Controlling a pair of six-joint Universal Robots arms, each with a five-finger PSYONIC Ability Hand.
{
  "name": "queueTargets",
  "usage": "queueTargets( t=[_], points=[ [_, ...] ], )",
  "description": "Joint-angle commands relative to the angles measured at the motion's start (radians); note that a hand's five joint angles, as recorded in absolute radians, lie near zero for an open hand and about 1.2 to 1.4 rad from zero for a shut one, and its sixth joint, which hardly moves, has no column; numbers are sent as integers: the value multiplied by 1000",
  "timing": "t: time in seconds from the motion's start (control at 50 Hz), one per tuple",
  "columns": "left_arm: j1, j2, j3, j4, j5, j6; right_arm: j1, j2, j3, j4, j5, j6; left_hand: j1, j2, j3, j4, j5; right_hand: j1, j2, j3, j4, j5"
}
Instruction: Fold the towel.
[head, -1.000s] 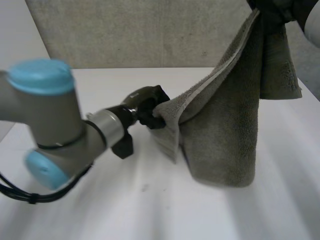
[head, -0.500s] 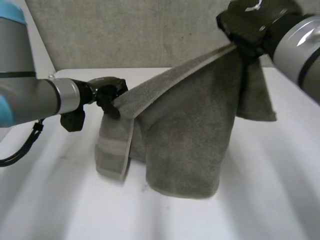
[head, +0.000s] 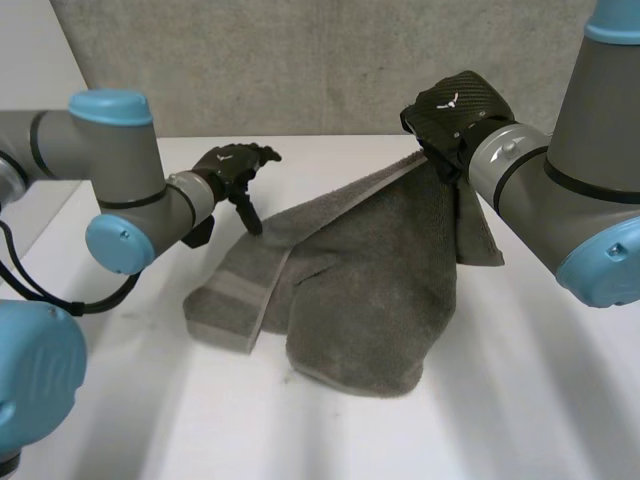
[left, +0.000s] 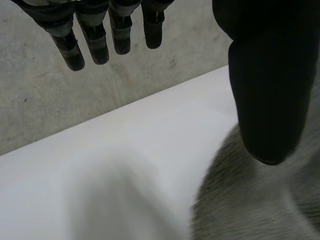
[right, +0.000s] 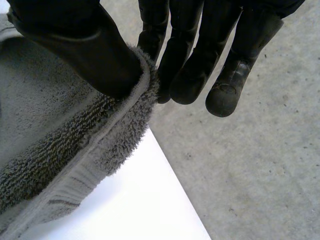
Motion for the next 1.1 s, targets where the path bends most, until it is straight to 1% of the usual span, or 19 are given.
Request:
queueTargets(
  t=[0.02, 0.04, 0.06, 0.1, 0.12, 0.16, 0.18, 0.2, 0.22, 0.26, 0.28, 0.3, 0.34, 0.36, 0.4, 0.5, 0.72, 0.96, 1.1],
  points=[
    [-53, 320, -378, -18, -133, -12, -5, -7, 39, -16, 0, 0, 40, 46, 45, 45, 32, 59, 56, 39, 39, 38],
    [-53, 321, -379, -18, -134, -12, -5, -7, 39, -16, 0, 0, 41, 47, 45, 45, 32, 59, 56, 39, 39, 38],
    [-64, 380, -475, 20, -175, -12, -5, -7, 45, -19, 0, 0, 70, 76, 74, 74, 61, 59, 56, 39, 39, 38],
    [-116, 480, -661, 112, -256, -16, -5, -10, 49, -22, 0, 0, 207, 213, 212, 211, 199, 59, 56, 39, 39, 38],
    [-116, 481, -661, 112, -256, -16, -5, -11, 56, -25, 0, 0, 208, 214, 212, 212, 200, 59, 56, 39, 39, 38],
    [-169, 540, -803, 184, -322, -28, -5, -14, 63, -30, 0, 0, 301, 307, 306, 306, 293, 59, 56, 39, 39, 38],
    [-170, 540, -804, 184, -322, -29, -5, -14, 63, -30, 0, 0, 302, 308, 306, 306, 294, 59, 56, 39, 39, 38],
    [-189, 554, -859, 212, -354, -39, -5, -16, 66, -31, 0, 0, 345, 351, 350, 350, 337, 59, 56, 39, 39, 38],
    [-190, 554, -859, 212, -354, -39, -5, -16, 66, -31, 0, 0, 346, 352, 350, 350, 338, 59, 56, 39, 39, 38],
    [-223, 562, -942, 249, -416, -71, -5, -16, 74, -31, 0, 0, 439, 445, 444, 444, 431, 59, 56, 39, 39, 38],
    [-223, 562, -942, 249, -416, -71, -5, -16, 74, -31, 0, 0, 440, 446, 444, 444, 432, 59, 56, 39, 39, 38],
    [-240, 557, -968, 261, -445, -87, -5, -16, 80, -31, 0, 0, 463, 469, 468, 467, 455, 59, 56, 39, 39, 38],
    [-265, 531, -996, 287, -485, -108, -3, -17, 92, -37, -1, 0, 463, 469, 468, 468, 455, 59, 56, 39, 39, 38],
    [-265, 531, -996, 287, -485, -108, -3, -17, 92, -37, -1, 0, 463, 469, 468, 468, 455, 59, 56, 39, 39, 38],
    [-271, 478, -997, 328, -515, -110, -2, -19, 108, -47, -1, 2, 463, 469, 468, 468, 455, 59, 56, 39, 39, 38],
    [-272, 421, -985, 384, -548, -101, -2, -22, 131, -59, -1, 2, 460, 466, 465, 465, 452, 59, 56, 39, 39, 38],
    [-272, 366, -958, 433, -552, -98, -5, -39, 189, -96, -1, 0, 449, 455, 453, 453, 440, 59, 56, 39, 39, 38],
    [-272, 284, -881, 434, -555, -96, -8, -51, 223, -119, -6, 0, 446, 452, 450, 450, 438, 59, 56, 39, 39, 38],
    [-272, 253, -849, 433, -555, -94, -12, -53, 229, -120, -9, 0, 349, 355, 353, 353, 341, 59, 56, 39, 39, 38]
  ],
)
